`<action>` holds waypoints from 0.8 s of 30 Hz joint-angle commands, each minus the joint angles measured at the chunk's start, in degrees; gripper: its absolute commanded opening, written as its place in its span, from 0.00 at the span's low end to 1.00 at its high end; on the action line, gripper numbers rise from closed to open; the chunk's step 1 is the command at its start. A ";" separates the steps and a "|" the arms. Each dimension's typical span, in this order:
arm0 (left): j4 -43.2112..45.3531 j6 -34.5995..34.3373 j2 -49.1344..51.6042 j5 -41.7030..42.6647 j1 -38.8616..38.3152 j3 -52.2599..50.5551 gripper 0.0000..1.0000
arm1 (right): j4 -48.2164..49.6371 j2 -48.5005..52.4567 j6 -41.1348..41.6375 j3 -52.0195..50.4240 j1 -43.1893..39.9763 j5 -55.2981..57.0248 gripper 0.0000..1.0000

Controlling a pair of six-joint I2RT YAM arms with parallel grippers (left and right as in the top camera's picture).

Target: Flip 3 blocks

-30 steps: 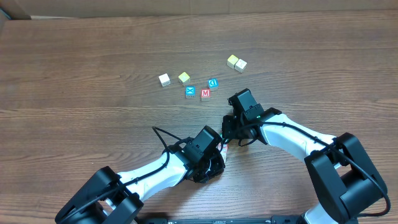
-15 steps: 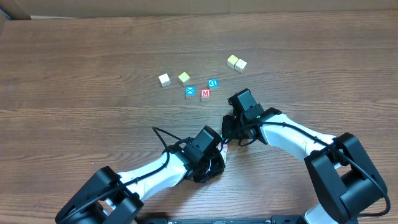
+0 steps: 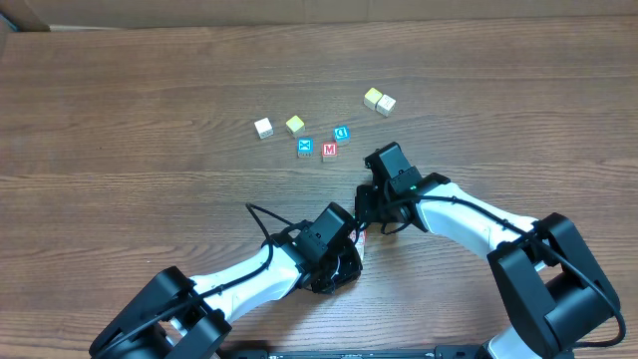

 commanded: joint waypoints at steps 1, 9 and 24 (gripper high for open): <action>2.84 -0.35 1.07 -5.88 0.90 0.76 0.04 | -2.08 1.03 0.07 -1.46 3.89 -7.17 0.04; 3.41 -0.76 1.07 -6.10 0.90 0.76 0.04 | -2.08 1.03 0.09 -1.46 3.89 -7.17 0.04; 2.14 -1.68 1.07 -6.12 0.87 0.76 0.04 | -2.12 1.03 0.09 -1.46 3.89 -7.17 0.04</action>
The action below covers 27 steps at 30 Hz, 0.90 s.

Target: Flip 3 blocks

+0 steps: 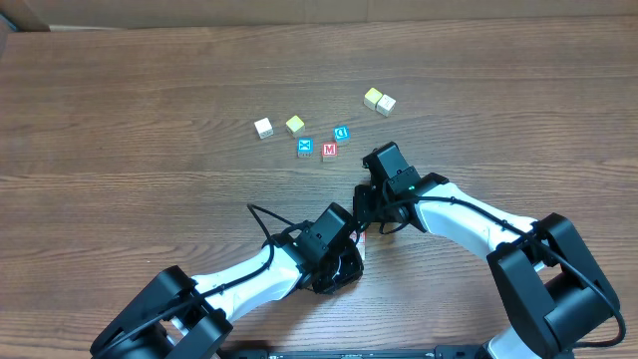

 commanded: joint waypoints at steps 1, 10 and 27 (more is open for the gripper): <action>1.03 -1.55 0.85 -6.54 1.07 0.85 0.04 | -2.23 1.03 0.04 -1.73 3.50 -7.10 0.04; -0.52 -1.64 0.83 -5.90 1.05 0.85 0.04 | -2.38 1.03 0.04 -1.73 3.50 -7.08 0.04; -0.52 -1.60 0.83 -5.40 1.05 0.85 0.04 | -2.19 1.03 0.04 -1.73 3.50 -6.23 0.20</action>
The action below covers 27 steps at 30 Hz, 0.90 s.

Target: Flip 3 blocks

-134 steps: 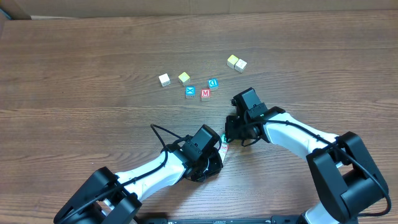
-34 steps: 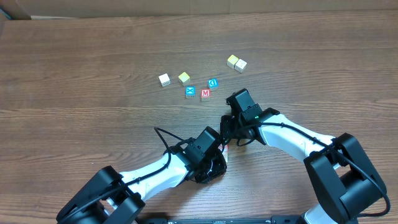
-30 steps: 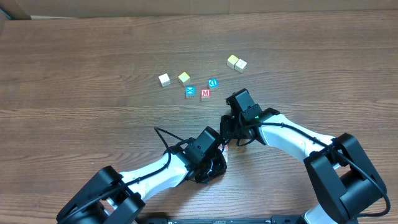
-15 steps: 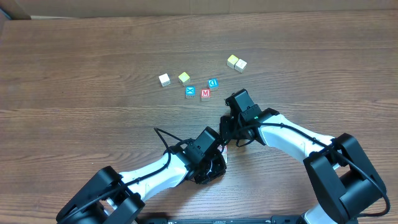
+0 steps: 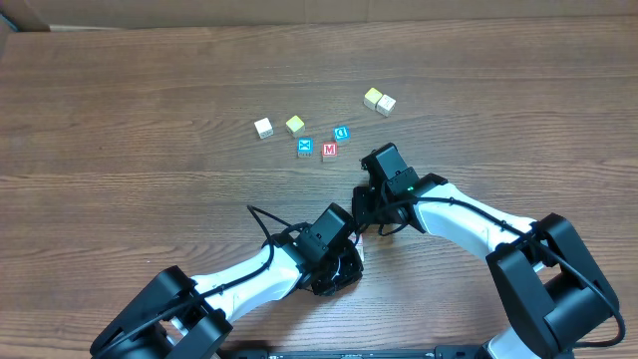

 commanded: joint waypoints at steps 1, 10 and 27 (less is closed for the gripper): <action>0.63 -0.57 0.85 -6.34 1.05 0.85 0.04 | -1.92 1.03 -0.20 -1.73 3.04 -5.77 0.20; 0.63 -0.52 0.85 -6.36 1.05 0.85 0.04 | -0.87 1.03 -0.15 -1.73 3.02 -5.75 0.28; 0.61 -0.31 0.85 -6.36 1.05 0.85 0.04 | -0.50 1.03 2.56 -1.73 3.02 -3.02 0.29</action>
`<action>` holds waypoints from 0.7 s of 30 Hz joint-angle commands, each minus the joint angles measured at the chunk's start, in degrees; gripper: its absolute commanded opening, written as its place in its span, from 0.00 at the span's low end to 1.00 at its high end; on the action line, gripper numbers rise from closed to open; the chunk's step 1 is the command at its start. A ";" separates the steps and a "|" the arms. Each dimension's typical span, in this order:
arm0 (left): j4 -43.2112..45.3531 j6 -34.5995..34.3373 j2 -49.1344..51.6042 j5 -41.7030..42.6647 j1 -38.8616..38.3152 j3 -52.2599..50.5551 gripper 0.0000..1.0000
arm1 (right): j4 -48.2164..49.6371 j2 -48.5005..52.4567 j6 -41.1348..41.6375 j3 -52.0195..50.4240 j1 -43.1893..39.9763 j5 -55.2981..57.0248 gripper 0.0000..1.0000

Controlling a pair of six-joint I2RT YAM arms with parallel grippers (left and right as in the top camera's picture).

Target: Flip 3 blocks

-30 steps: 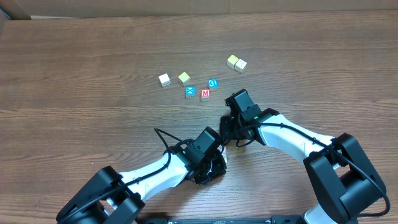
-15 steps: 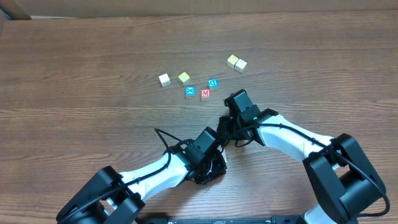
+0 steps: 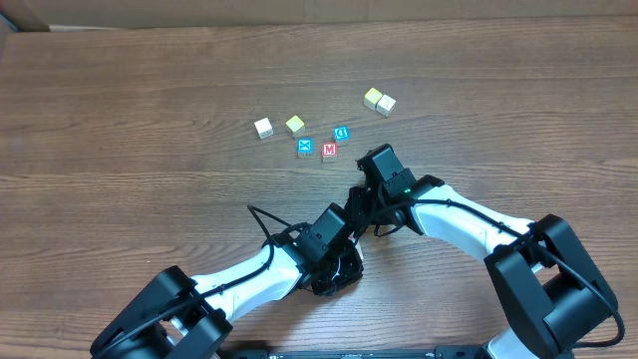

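Only the overhead view is given. My two grippers meet near the table's front centre, the left gripper (image 3: 344, 255) just below and left of the right gripper (image 3: 365, 205). Both point down, and their wrists hide the fingers, so neither state can be read. No block shows between them. Behind them lie a red M block (image 3: 329, 151), a blue block (image 3: 305, 148), a blue D block (image 3: 341, 133), a yellow-green block (image 3: 295, 125) and a white block (image 3: 263, 128). A pale yellow block (image 3: 373, 97) and a cream block (image 3: 387, 105) touch at the back right.
The brown wooden table (image 3: 120, 120) fills the view. A black cable (image 3: 261, 215) loops off the left arm. Both arms reach in from the front edge, with the right arm's base (image 3: 553, 289) at the lower right.
The right gripper has shifted a little to the left, closer over the left gripper. The small red-and-white patch between the grippers no longer shows. The loose blocks have not moved.
At the oldest moment the grippers stood close together with a small red-and-white block showing at the left gripper's right side. It stayed there, then shrank from view. Now the right gripper sits further left and the block is hidden. The seven blocks behind kept their places.
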 commanded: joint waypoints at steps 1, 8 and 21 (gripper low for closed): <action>0.61 -0.28 0.83 -6.51 1.05 0.85 0.04 | -1.75 1.03 1.09 -1.73 2.03 -1.86 0.29; 0.61 -0.13 0.83 -6.56 1.05 0.85 0.04 | -1.68 1.03 1.31 -1.73 1.25 -1.79 0.30; 0.61 -0.09 0.83 -6.56 1.05 0.85 0.04 | -0.42 1.03 1.31 -1.70 -1.44 -1.81 0.33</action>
